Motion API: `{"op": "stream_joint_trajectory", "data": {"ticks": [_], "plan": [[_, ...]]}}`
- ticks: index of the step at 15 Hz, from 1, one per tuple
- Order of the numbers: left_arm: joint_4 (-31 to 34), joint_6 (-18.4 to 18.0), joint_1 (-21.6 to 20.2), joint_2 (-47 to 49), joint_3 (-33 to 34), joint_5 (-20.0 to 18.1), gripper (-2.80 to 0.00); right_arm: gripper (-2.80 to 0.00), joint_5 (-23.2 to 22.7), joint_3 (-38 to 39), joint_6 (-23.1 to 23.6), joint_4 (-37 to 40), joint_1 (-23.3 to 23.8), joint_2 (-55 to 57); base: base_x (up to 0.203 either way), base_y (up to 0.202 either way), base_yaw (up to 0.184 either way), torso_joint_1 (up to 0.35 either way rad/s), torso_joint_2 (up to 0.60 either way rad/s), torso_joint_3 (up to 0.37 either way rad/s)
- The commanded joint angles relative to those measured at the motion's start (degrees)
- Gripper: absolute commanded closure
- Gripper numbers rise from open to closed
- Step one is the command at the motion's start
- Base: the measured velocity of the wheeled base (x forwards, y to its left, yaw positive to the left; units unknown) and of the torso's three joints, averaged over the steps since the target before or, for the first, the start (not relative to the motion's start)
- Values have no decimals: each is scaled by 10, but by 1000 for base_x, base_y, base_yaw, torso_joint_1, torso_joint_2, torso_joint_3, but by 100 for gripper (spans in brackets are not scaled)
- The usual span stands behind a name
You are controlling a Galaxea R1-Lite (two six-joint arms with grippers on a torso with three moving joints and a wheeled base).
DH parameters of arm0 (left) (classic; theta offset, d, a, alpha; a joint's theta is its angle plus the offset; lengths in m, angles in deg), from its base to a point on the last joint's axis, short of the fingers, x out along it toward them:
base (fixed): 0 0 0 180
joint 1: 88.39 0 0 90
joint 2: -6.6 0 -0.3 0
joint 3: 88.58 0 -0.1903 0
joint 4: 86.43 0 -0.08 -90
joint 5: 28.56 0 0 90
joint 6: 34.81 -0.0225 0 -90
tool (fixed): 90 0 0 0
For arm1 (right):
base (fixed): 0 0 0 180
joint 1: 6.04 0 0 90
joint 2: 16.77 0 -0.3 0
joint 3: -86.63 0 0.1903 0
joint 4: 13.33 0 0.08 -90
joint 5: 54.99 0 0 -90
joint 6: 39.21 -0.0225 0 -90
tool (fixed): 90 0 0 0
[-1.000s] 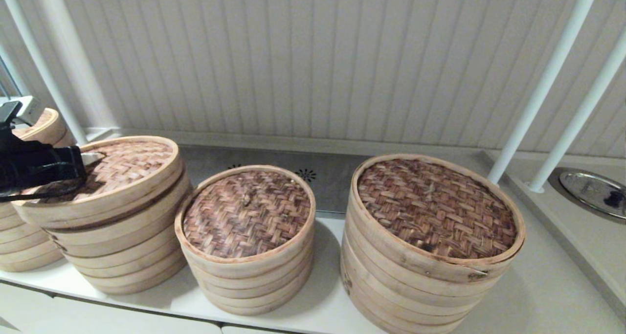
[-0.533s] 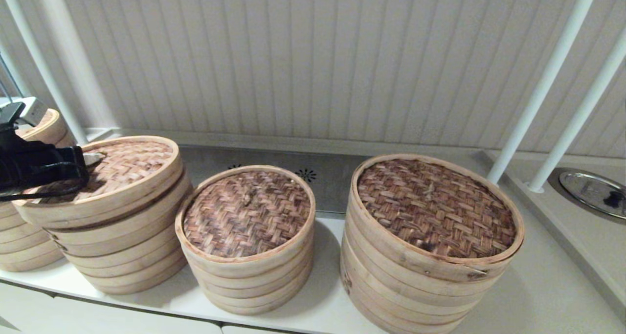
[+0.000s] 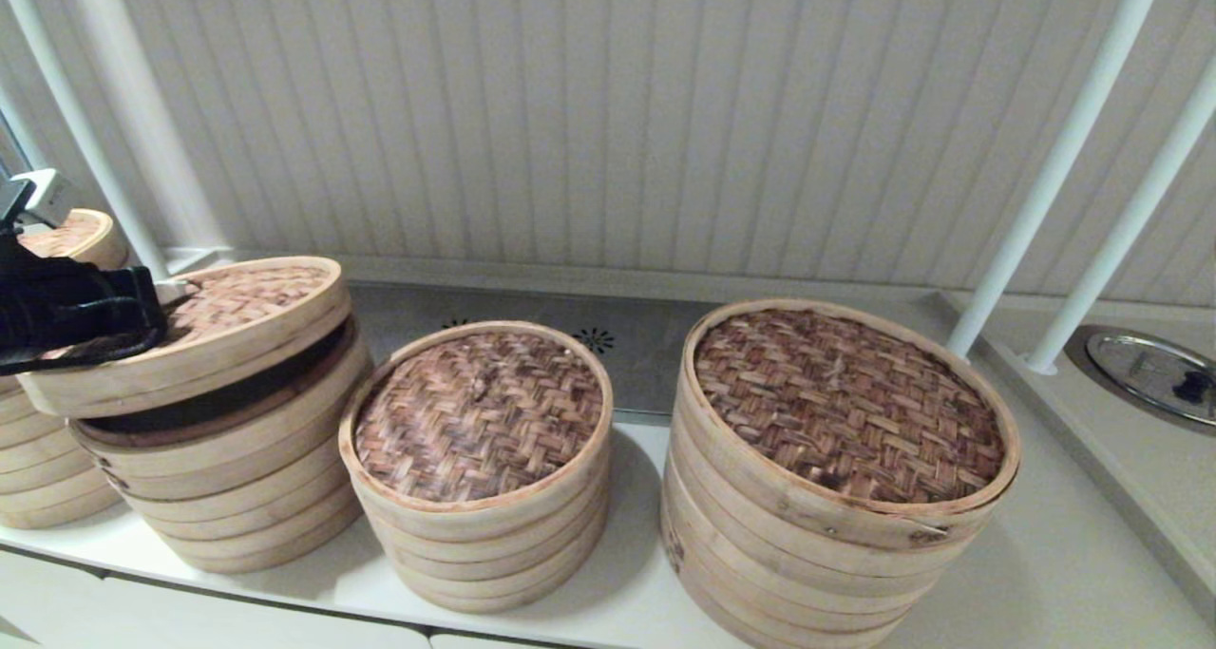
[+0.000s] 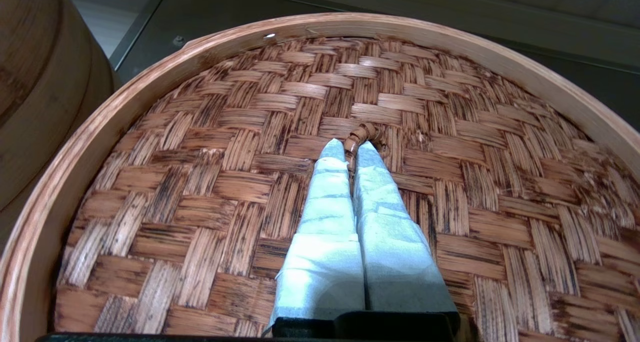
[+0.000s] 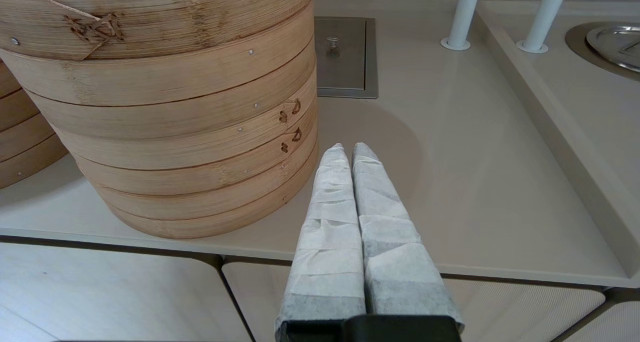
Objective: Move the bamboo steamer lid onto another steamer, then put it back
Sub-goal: Put the steamer
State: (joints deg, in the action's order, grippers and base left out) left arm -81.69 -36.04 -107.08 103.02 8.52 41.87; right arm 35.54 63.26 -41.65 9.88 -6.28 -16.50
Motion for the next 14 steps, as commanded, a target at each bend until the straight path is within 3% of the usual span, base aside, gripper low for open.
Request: {"op": "stream_joint_trajectory", "data": {"ticks": [1,14], "plan": [[-2,0,0,10,-5,0,0,0,0,2,0,1,0,1,0,0,0,0,0,0],[-1,3,0,-5,-19,-1,0,0,0,2,1,0,0,1,0,0,0,0,0,0]]}}
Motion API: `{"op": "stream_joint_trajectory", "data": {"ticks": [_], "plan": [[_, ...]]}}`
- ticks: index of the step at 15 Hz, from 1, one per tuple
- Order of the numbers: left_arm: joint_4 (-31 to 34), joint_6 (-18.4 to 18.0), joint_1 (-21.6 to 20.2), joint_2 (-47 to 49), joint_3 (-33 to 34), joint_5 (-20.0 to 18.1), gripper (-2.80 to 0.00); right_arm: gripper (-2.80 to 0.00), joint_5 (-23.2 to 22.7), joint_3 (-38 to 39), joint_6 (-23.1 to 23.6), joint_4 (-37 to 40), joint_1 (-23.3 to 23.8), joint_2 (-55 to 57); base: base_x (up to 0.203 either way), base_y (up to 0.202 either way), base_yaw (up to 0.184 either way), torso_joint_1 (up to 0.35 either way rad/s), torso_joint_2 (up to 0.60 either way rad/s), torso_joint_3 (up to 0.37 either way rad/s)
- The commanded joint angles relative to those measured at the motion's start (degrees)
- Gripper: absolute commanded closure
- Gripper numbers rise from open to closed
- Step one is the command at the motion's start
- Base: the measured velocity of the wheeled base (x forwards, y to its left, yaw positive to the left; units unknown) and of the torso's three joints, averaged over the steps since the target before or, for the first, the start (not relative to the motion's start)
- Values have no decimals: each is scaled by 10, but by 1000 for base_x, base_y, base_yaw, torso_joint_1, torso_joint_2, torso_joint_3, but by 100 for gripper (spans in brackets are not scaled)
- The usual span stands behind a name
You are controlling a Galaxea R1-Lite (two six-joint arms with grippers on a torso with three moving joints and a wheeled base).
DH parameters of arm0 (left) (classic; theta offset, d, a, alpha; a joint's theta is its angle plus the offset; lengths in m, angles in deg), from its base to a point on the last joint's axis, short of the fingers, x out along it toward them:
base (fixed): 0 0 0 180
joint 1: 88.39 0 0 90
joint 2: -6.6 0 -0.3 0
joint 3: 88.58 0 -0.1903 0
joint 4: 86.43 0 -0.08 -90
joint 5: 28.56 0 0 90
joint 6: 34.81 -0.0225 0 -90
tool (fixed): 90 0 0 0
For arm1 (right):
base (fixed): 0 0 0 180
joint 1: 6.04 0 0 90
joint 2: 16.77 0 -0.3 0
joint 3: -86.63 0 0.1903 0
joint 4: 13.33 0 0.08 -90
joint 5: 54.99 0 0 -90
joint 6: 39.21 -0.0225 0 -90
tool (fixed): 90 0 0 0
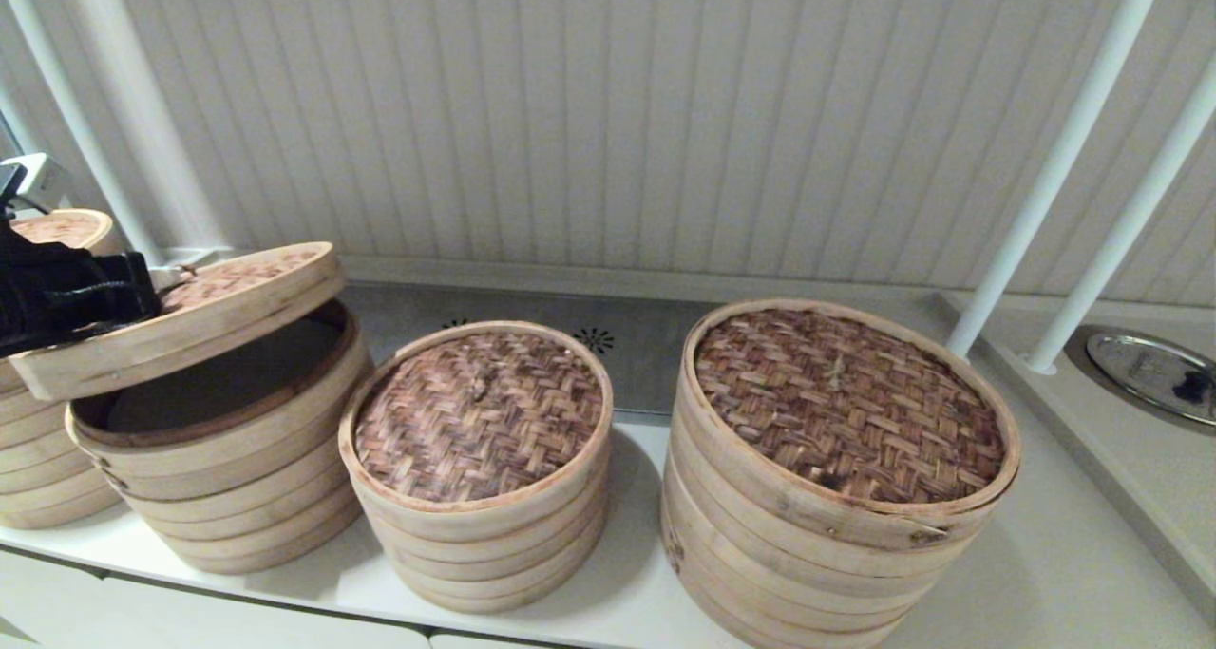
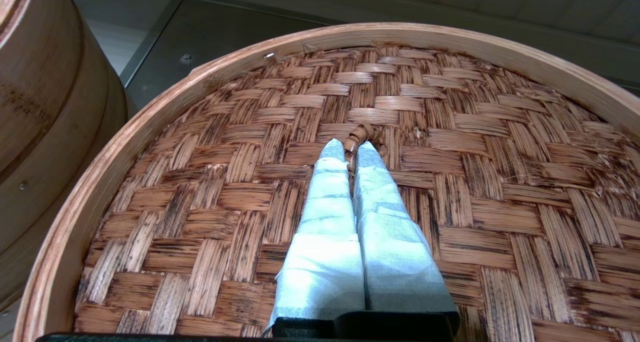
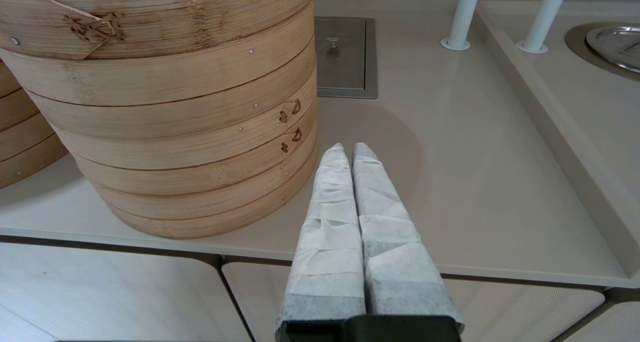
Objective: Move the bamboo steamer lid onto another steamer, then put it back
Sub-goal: Put the steamer
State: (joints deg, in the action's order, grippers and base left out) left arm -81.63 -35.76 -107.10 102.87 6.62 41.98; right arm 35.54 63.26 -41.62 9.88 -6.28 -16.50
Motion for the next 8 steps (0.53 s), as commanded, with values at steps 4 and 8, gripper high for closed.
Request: {"op": "stream_joint_trajectory", "data": {"ticks": [4,8], "plan": [[-2,0,0,-8,-10,-2,0,0,0,2,0,0,0,1,0,0,0,0,0,0],[0,4,0,-8,-20,-1,0,0,0,2,0,0,0,1,0,0,0,0,0,0]]}}
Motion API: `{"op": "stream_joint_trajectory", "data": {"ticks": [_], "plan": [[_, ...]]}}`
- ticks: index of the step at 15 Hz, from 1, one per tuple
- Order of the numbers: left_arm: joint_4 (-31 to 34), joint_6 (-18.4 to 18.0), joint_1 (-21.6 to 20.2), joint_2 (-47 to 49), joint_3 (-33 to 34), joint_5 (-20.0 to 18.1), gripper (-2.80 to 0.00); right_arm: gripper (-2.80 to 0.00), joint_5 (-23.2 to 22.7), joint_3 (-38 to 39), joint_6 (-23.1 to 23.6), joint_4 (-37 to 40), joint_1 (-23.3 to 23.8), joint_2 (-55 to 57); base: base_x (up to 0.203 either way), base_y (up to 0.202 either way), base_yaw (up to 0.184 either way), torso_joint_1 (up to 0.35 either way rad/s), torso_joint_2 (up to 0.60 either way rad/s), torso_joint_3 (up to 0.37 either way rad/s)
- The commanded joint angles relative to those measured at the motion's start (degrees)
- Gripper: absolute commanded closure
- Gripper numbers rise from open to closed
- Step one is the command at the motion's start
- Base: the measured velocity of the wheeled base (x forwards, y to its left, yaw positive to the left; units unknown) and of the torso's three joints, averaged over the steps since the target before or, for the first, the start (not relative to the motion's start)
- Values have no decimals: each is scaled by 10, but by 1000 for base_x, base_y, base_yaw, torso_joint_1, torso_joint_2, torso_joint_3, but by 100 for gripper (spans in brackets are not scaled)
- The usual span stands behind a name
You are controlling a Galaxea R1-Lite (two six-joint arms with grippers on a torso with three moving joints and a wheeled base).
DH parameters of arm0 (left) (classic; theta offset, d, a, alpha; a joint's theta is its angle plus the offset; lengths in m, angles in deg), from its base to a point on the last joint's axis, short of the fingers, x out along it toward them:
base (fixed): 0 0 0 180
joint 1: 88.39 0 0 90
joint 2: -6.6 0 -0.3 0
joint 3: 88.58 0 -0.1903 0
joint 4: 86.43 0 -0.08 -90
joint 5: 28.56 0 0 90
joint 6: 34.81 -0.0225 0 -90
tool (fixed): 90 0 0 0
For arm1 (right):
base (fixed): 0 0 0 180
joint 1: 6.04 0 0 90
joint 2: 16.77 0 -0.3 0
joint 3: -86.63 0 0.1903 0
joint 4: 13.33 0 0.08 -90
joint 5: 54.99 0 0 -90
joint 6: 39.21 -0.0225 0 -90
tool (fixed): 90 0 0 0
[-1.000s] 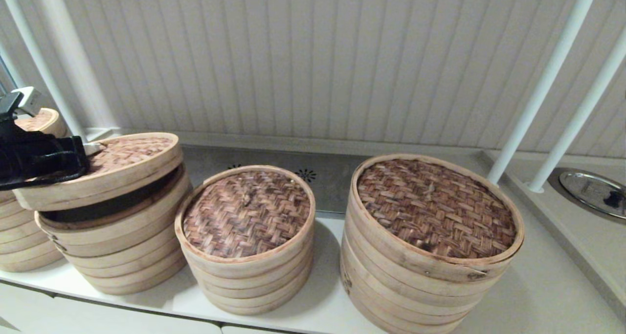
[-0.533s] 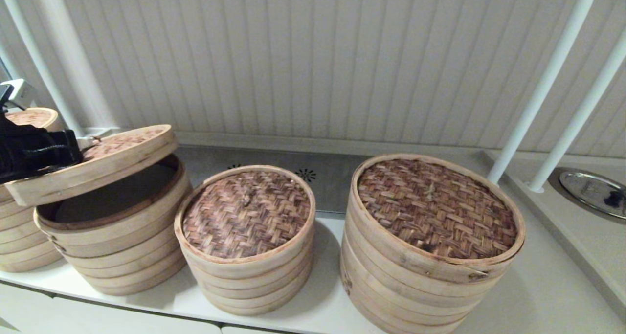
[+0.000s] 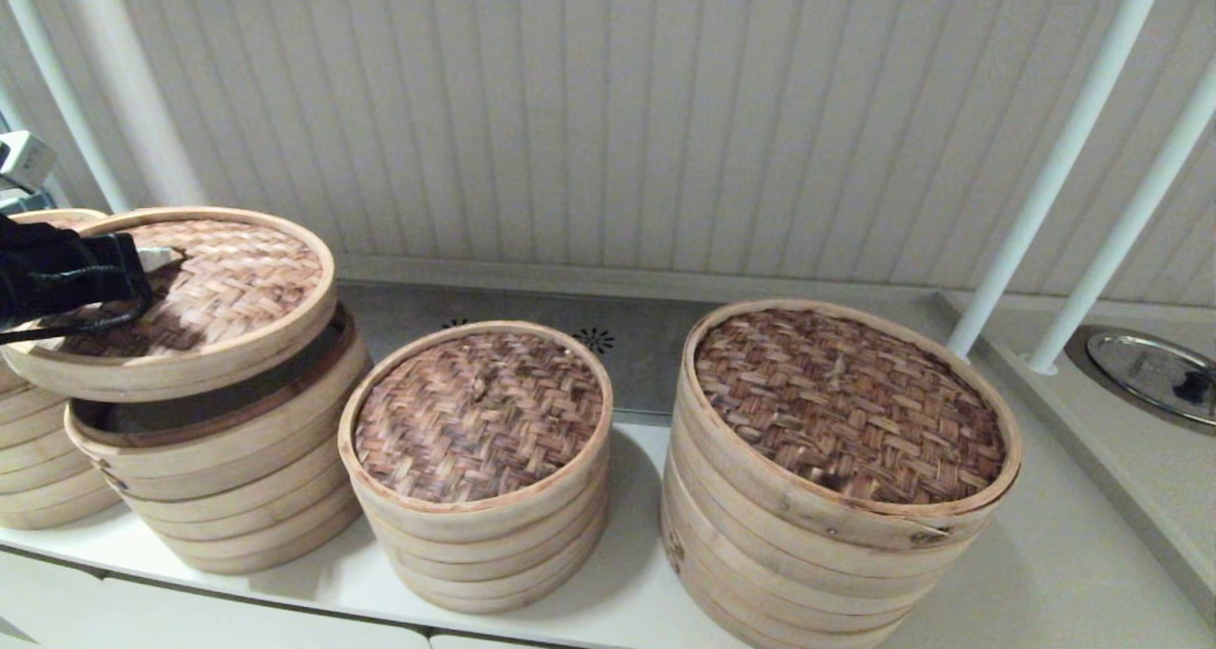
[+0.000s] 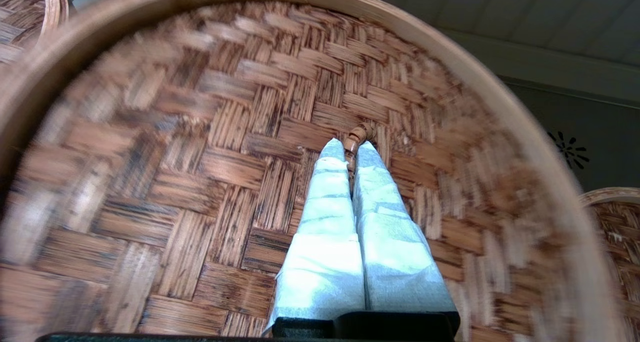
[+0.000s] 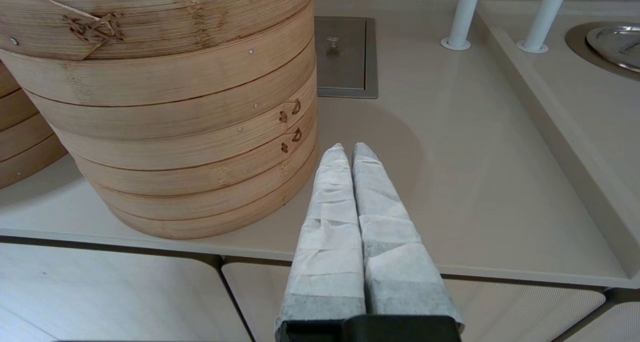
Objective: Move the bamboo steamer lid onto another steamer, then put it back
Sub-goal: Put the steamer
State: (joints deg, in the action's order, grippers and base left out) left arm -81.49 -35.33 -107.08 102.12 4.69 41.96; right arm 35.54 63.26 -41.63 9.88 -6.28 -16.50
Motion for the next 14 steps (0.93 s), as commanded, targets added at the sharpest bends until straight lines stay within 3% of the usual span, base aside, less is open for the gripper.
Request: {"op": "stream_joint_trajectory", "data": {"ticks": [1,14], "plan": [[-1,0,0,0,-2,-1,0,0,0,2,0,0,0,1,0,0,0,0,0,0],[-20,4,0,41,13,-9,0,0,-1,1,1,-1,0,1,0,0,0,0,0,0]]}}
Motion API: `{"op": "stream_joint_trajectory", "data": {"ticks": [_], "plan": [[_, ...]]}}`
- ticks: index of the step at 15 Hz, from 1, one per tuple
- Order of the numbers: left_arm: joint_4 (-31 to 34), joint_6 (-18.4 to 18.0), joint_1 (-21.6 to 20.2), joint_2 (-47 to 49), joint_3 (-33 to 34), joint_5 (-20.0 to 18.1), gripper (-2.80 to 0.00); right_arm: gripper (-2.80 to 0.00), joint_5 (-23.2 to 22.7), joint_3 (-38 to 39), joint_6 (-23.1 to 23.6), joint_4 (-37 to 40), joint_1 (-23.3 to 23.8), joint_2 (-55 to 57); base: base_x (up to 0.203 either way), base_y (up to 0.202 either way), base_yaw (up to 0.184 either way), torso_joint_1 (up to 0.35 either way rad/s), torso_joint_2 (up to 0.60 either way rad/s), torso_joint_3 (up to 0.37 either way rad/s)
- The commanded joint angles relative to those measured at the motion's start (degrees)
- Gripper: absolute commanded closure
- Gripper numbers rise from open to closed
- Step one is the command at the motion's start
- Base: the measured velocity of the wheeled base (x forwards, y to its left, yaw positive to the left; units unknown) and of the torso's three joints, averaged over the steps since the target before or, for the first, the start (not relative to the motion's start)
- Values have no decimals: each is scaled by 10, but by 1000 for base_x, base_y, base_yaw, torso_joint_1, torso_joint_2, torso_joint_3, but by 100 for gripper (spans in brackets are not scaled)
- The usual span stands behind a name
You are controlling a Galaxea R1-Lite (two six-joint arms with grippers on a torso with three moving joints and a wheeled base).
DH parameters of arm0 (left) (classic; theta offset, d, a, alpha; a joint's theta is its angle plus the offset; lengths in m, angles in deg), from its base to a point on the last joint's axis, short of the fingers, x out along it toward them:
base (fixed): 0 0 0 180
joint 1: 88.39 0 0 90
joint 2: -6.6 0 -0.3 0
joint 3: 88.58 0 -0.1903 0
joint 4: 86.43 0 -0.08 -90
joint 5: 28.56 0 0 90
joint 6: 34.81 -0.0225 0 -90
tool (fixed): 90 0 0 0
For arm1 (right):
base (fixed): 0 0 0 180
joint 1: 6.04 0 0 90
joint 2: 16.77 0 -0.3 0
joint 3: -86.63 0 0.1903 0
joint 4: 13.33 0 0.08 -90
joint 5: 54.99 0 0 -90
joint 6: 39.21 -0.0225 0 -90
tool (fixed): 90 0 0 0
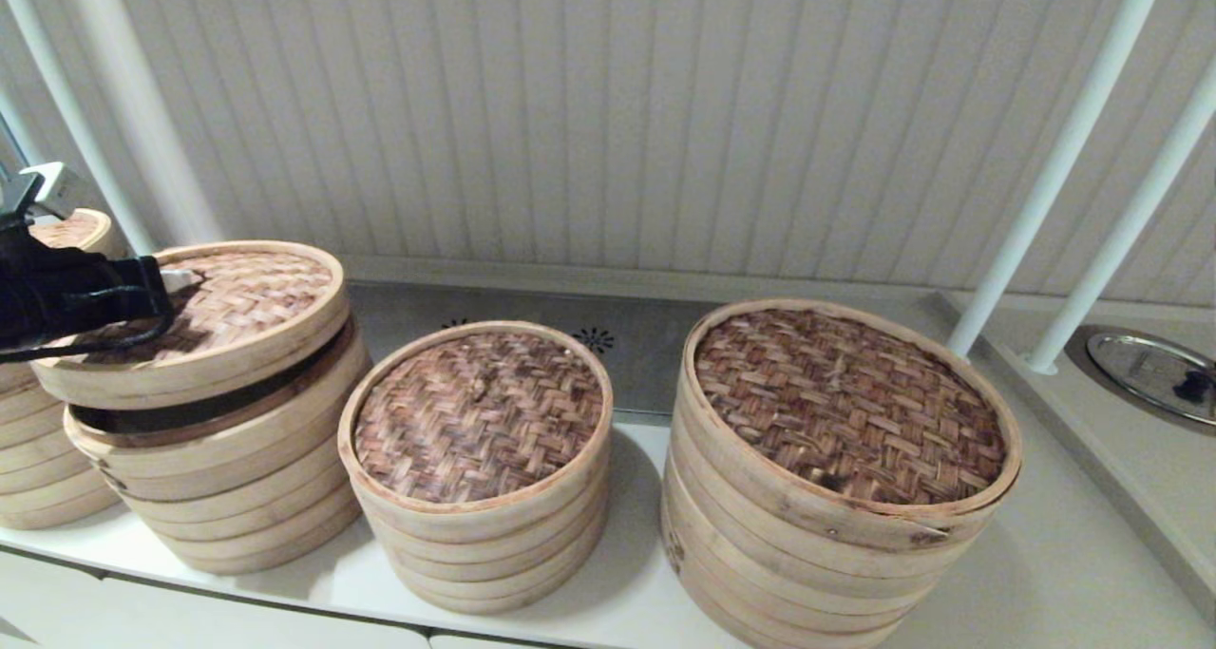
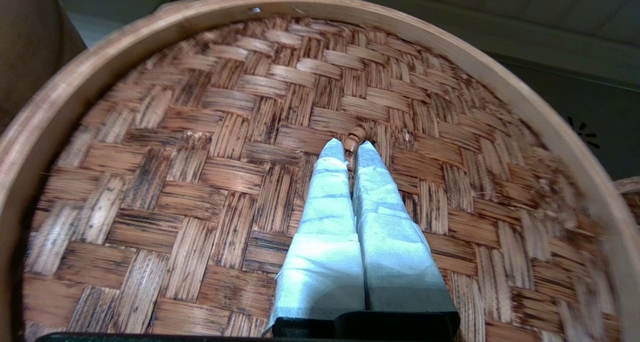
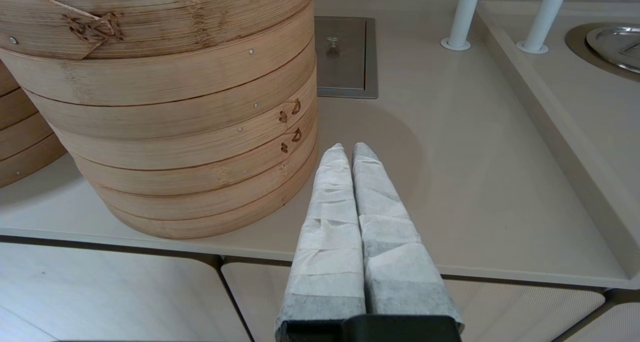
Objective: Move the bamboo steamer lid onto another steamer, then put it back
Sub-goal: Put the steamer
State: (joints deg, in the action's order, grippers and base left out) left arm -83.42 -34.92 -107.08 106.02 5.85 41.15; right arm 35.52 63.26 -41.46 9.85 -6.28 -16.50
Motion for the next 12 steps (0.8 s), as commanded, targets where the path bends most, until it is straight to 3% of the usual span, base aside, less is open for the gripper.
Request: {"op": "stream_joint_trajectory", "data": {"ticks": [1,8,12], "plan": [[-2,0,0,2,9,-3,0,0,0,1,0,0,0,1,0,0,0,0,0,0],[-6,-1,0,-3,41,-13,0,0,0,1,0,0,0,1,0,0,0,0,0,0],[-78,-1,-1,-1,79,-11,0,0,0,1,0,0,0,1,0,0,0,0,0,0]]}}
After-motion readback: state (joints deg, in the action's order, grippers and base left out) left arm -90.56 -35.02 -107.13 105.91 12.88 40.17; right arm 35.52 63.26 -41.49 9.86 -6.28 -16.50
